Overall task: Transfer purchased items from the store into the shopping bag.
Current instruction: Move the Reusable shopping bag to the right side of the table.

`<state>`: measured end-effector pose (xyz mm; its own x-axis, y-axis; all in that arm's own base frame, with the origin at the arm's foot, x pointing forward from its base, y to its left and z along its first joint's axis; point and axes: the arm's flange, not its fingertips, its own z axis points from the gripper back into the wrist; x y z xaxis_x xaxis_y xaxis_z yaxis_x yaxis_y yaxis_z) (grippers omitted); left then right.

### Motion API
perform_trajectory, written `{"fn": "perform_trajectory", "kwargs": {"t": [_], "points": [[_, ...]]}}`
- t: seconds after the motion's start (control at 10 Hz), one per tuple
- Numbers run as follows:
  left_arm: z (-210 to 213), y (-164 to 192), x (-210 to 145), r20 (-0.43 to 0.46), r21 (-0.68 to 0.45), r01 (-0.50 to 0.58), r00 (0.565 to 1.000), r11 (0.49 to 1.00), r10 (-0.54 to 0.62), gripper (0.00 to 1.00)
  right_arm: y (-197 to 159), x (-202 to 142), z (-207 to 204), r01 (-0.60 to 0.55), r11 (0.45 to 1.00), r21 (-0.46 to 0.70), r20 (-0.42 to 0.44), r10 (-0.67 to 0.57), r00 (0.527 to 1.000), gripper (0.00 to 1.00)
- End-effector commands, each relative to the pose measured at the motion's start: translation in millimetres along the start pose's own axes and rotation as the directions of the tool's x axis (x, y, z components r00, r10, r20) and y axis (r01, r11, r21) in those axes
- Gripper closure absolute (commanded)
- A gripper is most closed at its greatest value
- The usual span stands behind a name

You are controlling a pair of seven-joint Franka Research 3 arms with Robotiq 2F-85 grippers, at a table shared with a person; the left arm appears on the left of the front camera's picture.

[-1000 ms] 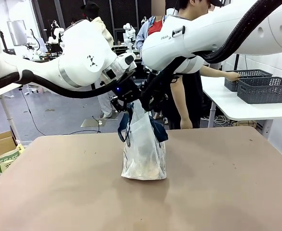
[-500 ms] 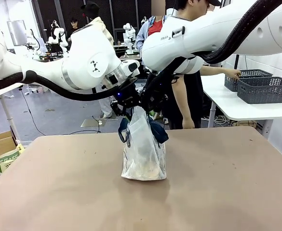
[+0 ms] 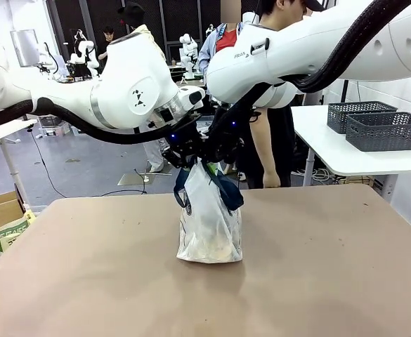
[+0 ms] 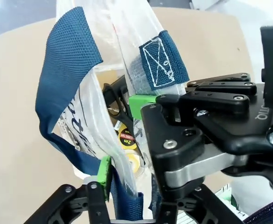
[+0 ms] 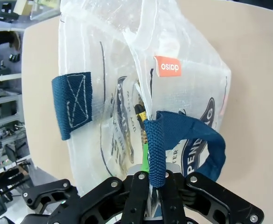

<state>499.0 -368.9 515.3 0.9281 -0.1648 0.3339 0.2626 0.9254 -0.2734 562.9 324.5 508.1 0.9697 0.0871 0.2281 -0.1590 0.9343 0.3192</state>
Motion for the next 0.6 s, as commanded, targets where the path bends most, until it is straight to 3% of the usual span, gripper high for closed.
{"fn": "perform_trajectory", "kwargs": {"t": [0.0, 0.5], "points": [[0.8, -2.2, 0.0, 0.010, 0.022, -0.009, 1.000, 1.000, 0.008, 1.00, -2.1, 5.2, 1.0, -0.004, 0.999, 0.049, -0.014, 0.004, 1.000, 1.00], [2.3, -2.1, -1.8, 0.008, 0.023, 0.003, 1.000, 1.000, -0.003, 1.00, -3.4, 5.4, 2.7, -0.014, 0.998, 0.059, -0.011, 0.014, 1.000, 1.00]]}}
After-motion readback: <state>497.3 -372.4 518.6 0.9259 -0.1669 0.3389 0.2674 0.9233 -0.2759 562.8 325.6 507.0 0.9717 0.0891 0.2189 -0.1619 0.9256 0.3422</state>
